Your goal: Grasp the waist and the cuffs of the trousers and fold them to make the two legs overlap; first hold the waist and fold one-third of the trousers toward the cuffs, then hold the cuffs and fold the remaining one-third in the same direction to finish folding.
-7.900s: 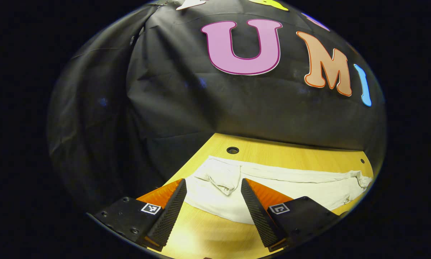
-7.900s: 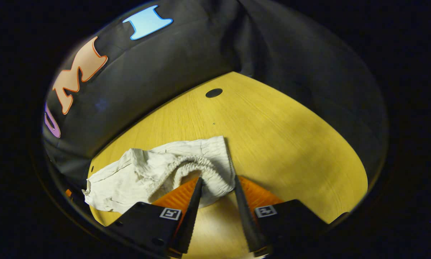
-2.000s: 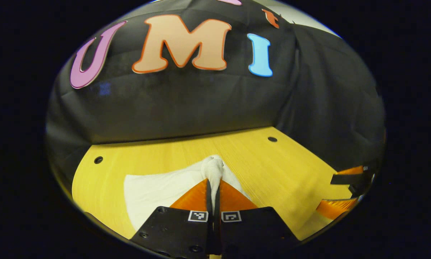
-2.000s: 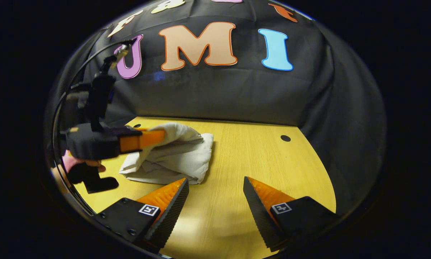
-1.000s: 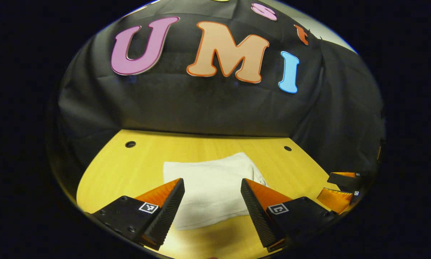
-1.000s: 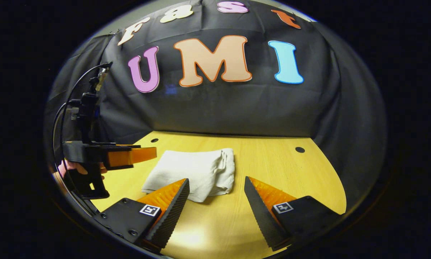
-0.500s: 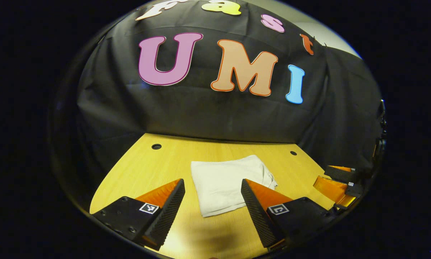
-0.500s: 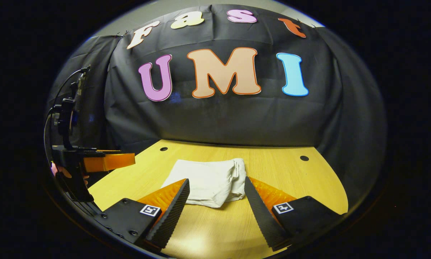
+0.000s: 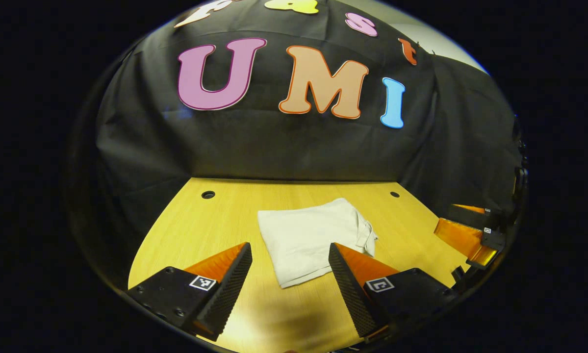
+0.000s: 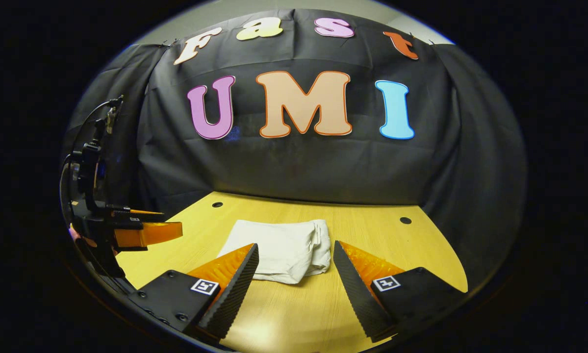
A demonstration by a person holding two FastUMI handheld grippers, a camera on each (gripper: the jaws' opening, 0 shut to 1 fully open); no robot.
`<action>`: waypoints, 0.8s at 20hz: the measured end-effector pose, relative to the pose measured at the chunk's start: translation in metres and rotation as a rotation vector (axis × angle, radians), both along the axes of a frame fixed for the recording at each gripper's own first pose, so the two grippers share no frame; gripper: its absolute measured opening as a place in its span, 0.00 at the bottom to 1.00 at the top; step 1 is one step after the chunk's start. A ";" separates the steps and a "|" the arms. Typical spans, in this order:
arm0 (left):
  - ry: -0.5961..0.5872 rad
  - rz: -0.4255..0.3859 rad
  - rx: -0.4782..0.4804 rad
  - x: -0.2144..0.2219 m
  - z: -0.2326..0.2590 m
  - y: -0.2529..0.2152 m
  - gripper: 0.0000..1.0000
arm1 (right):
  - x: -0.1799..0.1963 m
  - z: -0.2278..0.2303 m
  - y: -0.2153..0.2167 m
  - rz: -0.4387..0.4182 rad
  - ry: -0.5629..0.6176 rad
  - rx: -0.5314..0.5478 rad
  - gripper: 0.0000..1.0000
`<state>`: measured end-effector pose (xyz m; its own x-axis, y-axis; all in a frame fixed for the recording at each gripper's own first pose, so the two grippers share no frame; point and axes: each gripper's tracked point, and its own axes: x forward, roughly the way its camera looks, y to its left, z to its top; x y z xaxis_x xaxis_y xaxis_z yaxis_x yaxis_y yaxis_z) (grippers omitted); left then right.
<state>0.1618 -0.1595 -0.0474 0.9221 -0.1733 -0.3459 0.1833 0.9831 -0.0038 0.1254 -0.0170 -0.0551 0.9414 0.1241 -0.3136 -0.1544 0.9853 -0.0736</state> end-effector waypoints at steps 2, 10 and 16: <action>0.007 -0.017 0.006 -0.001 -0.003 -0.001 0.94 | -0.003 -0.001 0.000 -0.008 0.008 0.007 0.98; 0.037 -0.065 0.006 -0.012 -0.016 -0.006 0.94 | -0.008 -0.004 0.006 -0.025 0.027 -0.002 0.98; 0.036 -0.059 0.028 -0.013 -0.020 -0.004 0.94 | -0.010 -0.005 0.009 -0.015 0.036 -0.040 0.96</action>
